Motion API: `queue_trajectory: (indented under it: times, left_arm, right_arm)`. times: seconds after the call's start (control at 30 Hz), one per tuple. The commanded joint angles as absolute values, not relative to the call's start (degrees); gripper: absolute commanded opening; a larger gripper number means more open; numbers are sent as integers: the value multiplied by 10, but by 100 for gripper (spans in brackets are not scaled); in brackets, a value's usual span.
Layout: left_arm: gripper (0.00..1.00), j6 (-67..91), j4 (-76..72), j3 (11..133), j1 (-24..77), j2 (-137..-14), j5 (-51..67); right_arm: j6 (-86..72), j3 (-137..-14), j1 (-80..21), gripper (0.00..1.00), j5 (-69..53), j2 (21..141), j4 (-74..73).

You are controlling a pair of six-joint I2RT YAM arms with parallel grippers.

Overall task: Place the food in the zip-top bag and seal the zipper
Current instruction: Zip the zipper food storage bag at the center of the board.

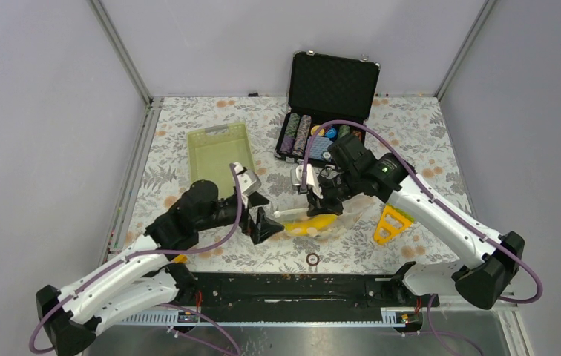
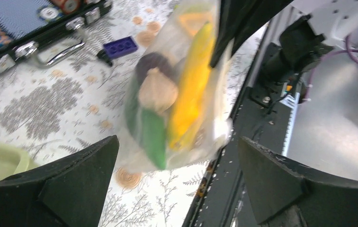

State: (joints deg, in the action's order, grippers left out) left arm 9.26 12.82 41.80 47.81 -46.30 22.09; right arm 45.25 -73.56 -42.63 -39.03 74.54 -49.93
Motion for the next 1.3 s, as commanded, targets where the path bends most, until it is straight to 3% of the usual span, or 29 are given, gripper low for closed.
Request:
queue_trajectory:
  times: [0.0,0.37,0.47,0.7,0.87,0.9,0.93,1.17,1.27]
  left_arm:
    - [99,102,47,342,437,-404,217]
    - [98,115,-132,260,416,-356,312]
    - [91,125,-167,260,416,-374,335]
    - [58,113,-163,285,416,-426,377]
    - [25,127,-199,280,416,-436,395]
    - [13,130,-204,280,416,-436,399]
    - [1,134,-206,280,416,-435,399]
    - [0,128,-170,307,416,-451,430]
    - [0,129,-155,321,416,-463,432]
  right_arm:
    - [421,-742,-424,0,-382,718,-483]
    - [379,-739,-424,0,-412,705,-468]
    - [357,-734,-424,0,-415,704,-452]
    - [334,-731,-424,0,-423,696,-438]
    - [329,-722,-425,0,-420,689,-433]
    - [329,-721,-424,0,-413,690,-432]
    - [331,-721,-424,6,-407,690,-433]
    - [235,-774,-428,49,-413,713,-411]
    - [187,-786,-445,55,-411,724,-380]
